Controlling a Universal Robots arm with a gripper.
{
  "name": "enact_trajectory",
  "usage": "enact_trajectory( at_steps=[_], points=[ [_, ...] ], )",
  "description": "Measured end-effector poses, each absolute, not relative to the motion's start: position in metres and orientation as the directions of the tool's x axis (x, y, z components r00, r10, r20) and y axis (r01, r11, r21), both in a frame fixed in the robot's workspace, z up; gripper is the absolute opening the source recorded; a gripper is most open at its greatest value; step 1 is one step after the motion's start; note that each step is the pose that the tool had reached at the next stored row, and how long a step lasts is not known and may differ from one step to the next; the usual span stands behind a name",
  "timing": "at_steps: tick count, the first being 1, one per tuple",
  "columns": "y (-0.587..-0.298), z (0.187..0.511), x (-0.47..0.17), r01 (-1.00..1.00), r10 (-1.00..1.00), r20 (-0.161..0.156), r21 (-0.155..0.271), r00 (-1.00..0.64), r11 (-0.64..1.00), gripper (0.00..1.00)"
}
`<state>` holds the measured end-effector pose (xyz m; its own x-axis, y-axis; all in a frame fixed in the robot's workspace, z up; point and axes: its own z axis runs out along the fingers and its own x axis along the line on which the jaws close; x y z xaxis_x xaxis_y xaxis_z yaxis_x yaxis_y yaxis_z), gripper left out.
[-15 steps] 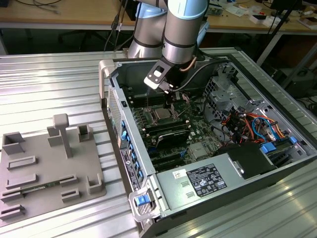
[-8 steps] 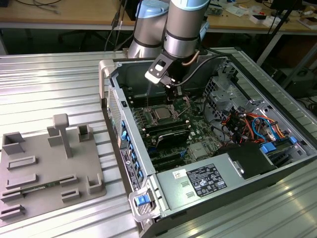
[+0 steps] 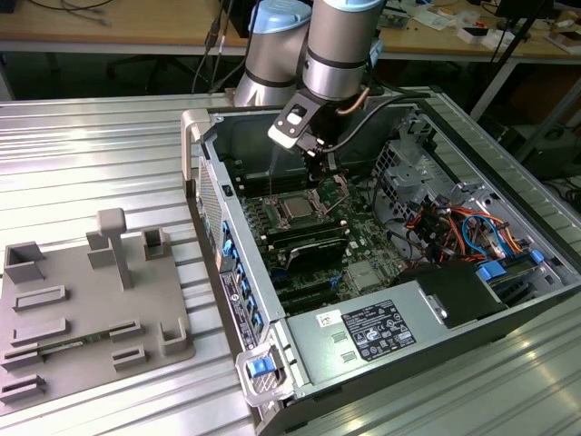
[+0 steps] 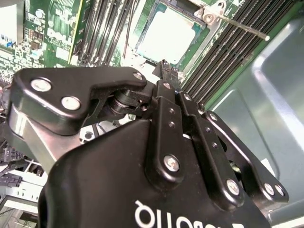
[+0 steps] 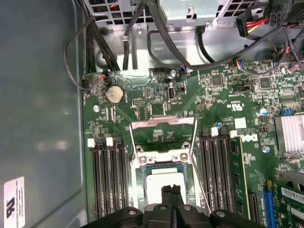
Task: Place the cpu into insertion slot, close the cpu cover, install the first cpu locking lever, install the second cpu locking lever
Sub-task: 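Close the cpu cover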
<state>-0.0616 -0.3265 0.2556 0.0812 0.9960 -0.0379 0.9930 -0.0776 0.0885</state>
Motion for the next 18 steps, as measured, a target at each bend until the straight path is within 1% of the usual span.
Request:
enact_trajectory(
  at_steps=[7, 13, 18],
  points=[
    [-0.326, 0.255, -0.051, 0.993, 0.996, -0.038, 0.088, 0.081, -0.077, 0.11],
    [-0.326, 0.262, -0.047, 0.993, 0.996, -0.038, 0.089, 0.081, -0.078, 0.11],
    [-0.327, 0.262, -0.014, 0.994, 0.996, -0.039, 0.080, 0.081, -0.077, 0.11]
  ],
)
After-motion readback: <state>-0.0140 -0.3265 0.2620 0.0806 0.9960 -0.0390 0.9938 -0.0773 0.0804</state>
